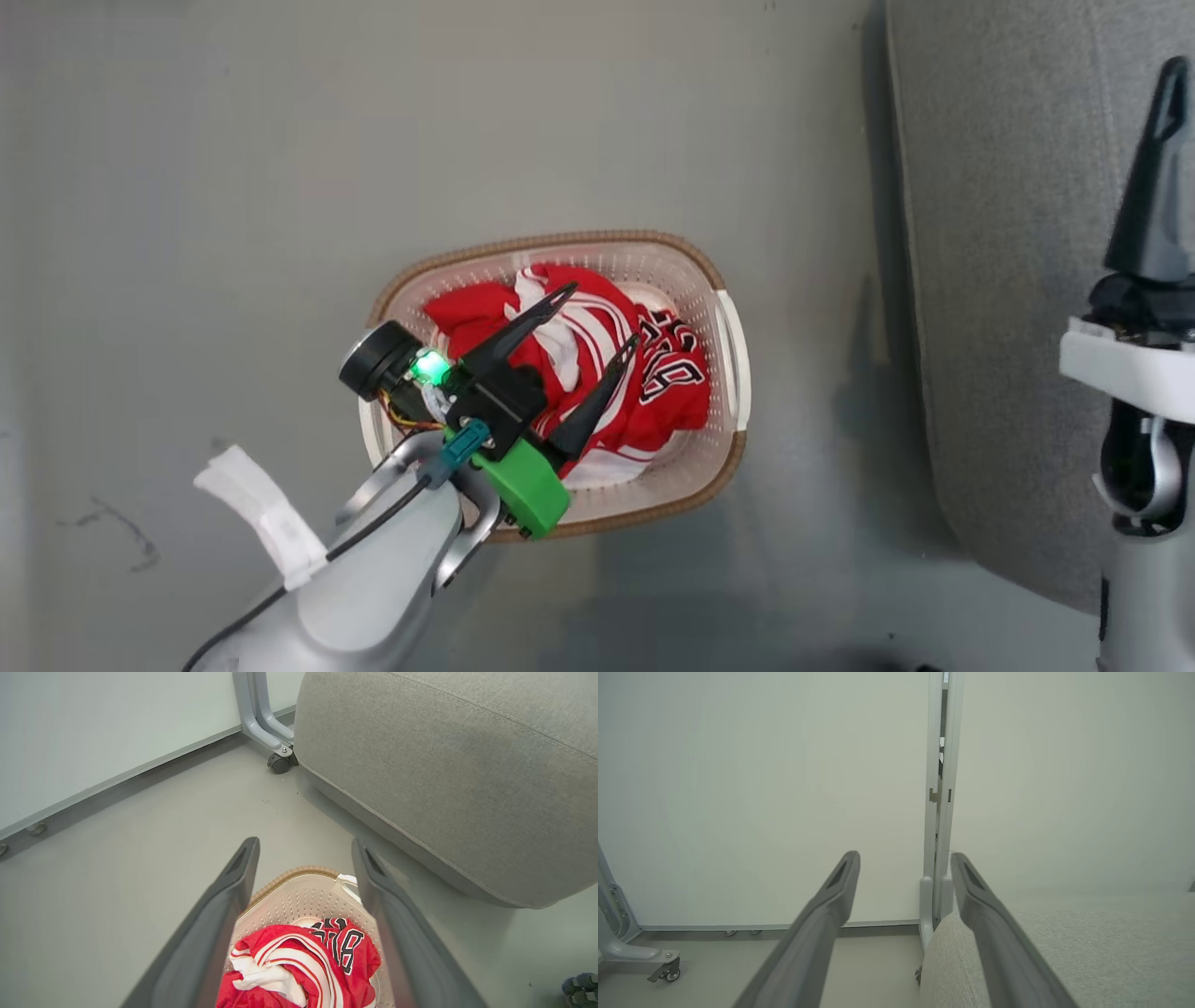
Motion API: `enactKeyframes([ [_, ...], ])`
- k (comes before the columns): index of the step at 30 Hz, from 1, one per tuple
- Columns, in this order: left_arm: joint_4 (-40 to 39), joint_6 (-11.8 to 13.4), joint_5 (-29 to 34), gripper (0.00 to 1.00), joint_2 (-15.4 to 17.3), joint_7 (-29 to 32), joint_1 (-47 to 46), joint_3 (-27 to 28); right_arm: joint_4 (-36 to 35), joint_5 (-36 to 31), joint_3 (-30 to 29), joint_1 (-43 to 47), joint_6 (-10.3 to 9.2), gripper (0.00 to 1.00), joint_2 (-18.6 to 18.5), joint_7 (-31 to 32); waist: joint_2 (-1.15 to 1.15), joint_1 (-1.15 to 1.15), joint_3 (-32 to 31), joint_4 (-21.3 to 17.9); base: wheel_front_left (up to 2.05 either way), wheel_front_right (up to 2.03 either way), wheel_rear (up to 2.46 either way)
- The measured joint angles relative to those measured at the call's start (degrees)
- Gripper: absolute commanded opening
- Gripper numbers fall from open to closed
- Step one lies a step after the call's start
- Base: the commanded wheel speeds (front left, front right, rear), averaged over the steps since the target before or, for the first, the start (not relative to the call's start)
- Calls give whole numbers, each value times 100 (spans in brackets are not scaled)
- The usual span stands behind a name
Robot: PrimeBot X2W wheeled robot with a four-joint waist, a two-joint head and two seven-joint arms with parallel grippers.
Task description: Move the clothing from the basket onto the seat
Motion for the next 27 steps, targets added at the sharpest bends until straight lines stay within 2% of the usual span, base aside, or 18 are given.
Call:
enactKeyframes([
  [6,767,-3,-119,100,148,2,-825,-948,-282,90,-318,-192,0,100,-2,0,0,1,820,-45,0,0,0],
  [15,1497,-9,-221,100,278,3,-1786,-1749,-524,265,-483,-387,0,100,-3,0,0,1,1794,-155,0,0,0],
  [20,1973,-9,4,100,177,3,-2251,-2063,-573,391,-516,-414,0,100,-5,0,0,0,2270,-251,0,0,0],
  [27,2406,-9,-389,100,27,2,-2395,-2595,-595,482,-502,-432,0,100,-5,0,0,0,2546,-415,0,0,0],
])
